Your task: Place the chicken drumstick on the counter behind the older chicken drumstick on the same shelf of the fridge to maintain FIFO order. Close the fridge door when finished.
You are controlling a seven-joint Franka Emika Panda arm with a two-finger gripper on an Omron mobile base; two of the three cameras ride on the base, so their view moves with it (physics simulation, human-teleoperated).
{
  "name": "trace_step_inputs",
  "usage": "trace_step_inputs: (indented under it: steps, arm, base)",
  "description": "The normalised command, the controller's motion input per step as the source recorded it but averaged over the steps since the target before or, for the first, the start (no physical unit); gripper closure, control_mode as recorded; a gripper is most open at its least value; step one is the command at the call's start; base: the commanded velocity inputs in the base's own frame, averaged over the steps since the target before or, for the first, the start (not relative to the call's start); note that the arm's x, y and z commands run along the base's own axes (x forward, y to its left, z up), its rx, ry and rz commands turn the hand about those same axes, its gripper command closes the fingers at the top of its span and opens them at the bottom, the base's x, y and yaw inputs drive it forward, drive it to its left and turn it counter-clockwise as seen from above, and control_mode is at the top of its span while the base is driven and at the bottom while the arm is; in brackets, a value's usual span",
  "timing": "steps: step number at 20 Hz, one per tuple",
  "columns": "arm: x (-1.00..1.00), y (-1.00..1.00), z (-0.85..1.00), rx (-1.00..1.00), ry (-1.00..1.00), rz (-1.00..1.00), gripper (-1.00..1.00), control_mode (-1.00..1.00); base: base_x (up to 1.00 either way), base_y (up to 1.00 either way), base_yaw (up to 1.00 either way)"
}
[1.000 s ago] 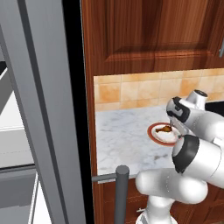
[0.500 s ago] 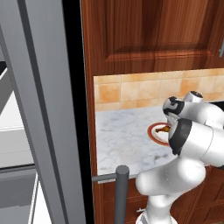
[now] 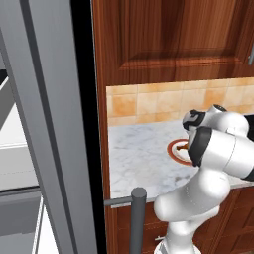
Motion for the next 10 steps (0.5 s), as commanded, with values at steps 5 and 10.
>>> trace_step_inputs:
  steps: [5,10]
  arm:
    - [0.12,-0.01,-0.05,0.02,0.0,-0.04,-1.0,-1.0]
    - [0.17,0.0,-0.08,0.01,0.0,-0.03,-1.0,-1.0]
  base:
    - [0.0,0.0,0.0]
    - [0.0,0.0,0.0]
